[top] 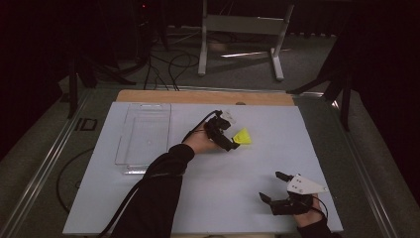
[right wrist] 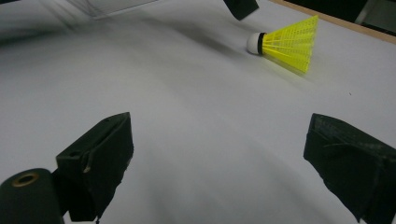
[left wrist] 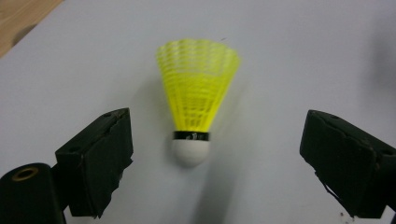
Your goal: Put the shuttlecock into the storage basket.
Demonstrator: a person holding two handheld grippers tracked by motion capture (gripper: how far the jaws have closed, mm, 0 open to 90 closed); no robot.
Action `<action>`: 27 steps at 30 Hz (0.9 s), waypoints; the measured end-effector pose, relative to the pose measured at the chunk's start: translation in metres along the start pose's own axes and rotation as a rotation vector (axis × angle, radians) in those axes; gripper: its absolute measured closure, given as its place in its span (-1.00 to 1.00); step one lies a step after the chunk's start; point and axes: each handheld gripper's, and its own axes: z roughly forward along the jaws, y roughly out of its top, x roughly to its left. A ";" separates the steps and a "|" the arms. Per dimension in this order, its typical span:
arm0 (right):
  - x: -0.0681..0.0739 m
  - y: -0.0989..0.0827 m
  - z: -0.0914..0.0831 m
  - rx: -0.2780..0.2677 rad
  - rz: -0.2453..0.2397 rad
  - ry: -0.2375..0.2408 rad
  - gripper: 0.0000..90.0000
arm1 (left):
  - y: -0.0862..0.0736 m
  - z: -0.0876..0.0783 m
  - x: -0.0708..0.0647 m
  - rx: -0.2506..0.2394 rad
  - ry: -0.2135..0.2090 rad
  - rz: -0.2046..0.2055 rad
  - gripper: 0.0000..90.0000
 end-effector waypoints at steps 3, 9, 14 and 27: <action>0.000 0.000 0.000 0.001 0.000 0.001 -0.82 | -0.003 0.007 0.003 0.029 -0.005 -0.004 -0.66; 0.000 0.000 0.000 0.001 0.004 0.001 -0.82 | -0.006 0.015 0.003 0.068 0.019 -0.003 -0.50; 0.000 0.000 0.000 0.001 0.001 0.005 -0.82 | -0.007 0.019 0.003 0.102 0.025 -0.006 -0.37; 0.000 0.000 0.001 0.007 -0.001 0.011 -0.82 | -0.008 0.034 0.002 0.135 0.041 0.000 0.02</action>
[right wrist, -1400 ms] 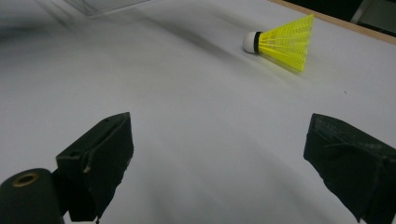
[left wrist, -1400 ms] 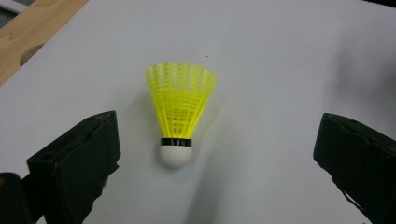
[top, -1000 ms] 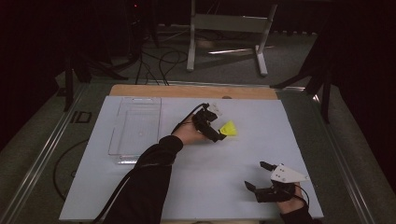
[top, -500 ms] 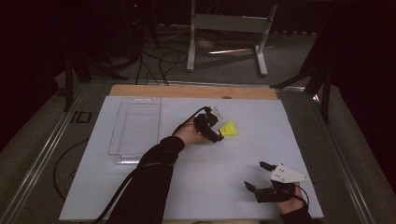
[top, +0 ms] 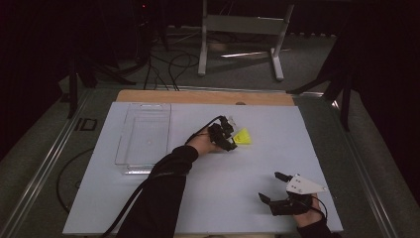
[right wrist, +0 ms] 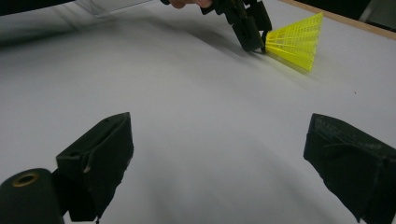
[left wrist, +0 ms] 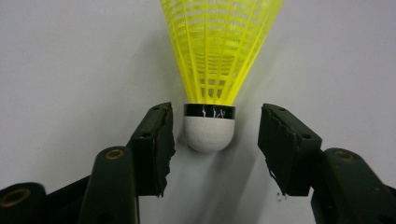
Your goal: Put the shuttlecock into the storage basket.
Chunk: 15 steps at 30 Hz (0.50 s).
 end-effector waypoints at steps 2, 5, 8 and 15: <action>0.000 0.000 0.000 -0.001 0.001 -0.001 -0.82 | 0.000 0.004 0.001 0.003 -0.006 -0.007 0.18; 0.000 0.000 0.000 0.000 0.000 -0.001 -0.82 | 0.000 0.005 0.001 0.013 -0.001 -0.010 0.32; 0.000 0.000 0.000 -0.001 0.001 -0.001 -0.82 | 0.001 0.006 0.002 0.011 -0.011 -0.017 0.43; 0.000 0.000 0.000 0.000 0.001 -0.003 -0.82 | 0.002 0.004 0.001 0.005 -0.022 -0.020 0.46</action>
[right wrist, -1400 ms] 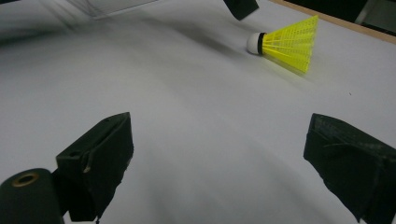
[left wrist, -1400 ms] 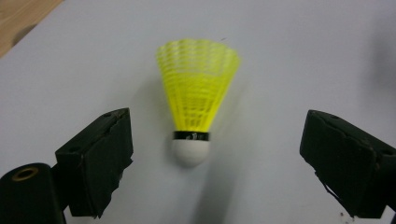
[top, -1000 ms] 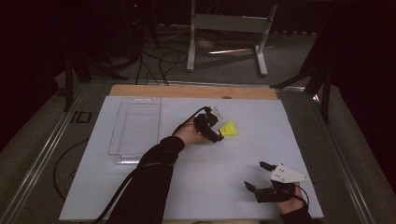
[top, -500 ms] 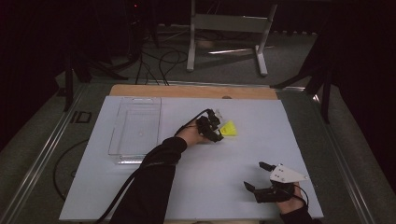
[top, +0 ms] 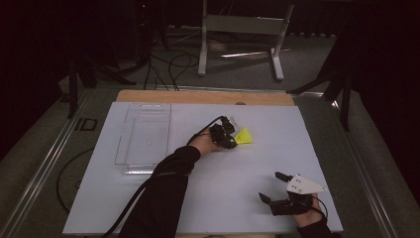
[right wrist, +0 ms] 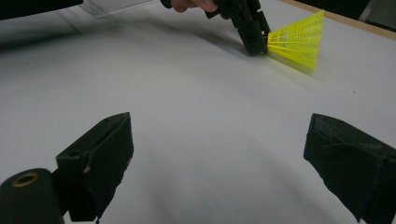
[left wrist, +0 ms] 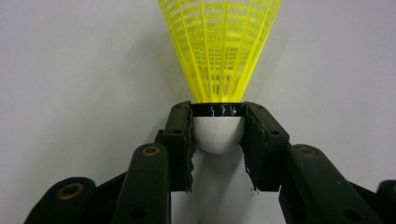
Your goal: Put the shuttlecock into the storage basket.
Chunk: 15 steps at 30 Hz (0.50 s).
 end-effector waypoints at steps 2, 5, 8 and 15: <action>0.000 0.000 0.000 0.001 0.001 0.000 -0.82 | 0.002 -0.003 -0.001 0.000 -0.004 0.008 0.46; 0.000 0.000 0.000 0.001 0.001 -0.001 -0.82 | 0.005 -0.007 -0.002 -0.007 -0.006 0.005 0.46; 0.000 0.000 0.000 0.000 0.001 -0.002 -0.82 | 0.006 -0.012 -0.003 -0.015 -0.009 -0.004 0.46; -0.001 0.000 0.000 0.000 0.004 -0.009 -0.82 | 0.012 -0.025 -0.008 -0.013 -0.063 0.008 0.47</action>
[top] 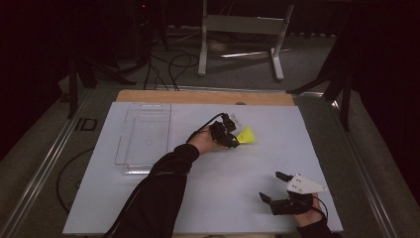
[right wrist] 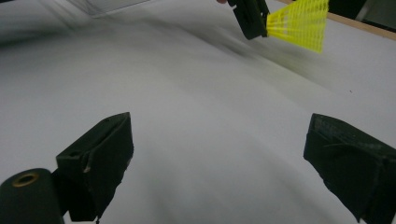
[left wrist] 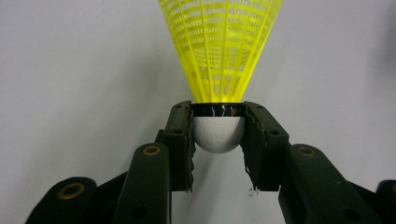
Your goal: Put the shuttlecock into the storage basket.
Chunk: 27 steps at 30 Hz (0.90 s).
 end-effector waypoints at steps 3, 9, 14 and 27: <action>0.000 0.000 0.000 0.000 0.000 -0.002 -0.82 | 0.001 -0.003 -0.001 0.002 -0.019 -0.002 0.47; 0.000 0.000 0.000 -0.001 0.001 -0.004 -0.82 | 0.004 -0.016 -0.004 0.011 -0.025 -0.009 0.47; 0.000 0.000 -0.001 -0.001 0.006 -0.007 -0.82 | 0.003 -0.026 -0.008 0.047 0.000 -0.019 0.47; -0.001 0.000 -0.001 -0.011 0.003 -0.010 -0.82 | 0.002 -0.051 -0.016 0.075 -0.012 -0.061 0.46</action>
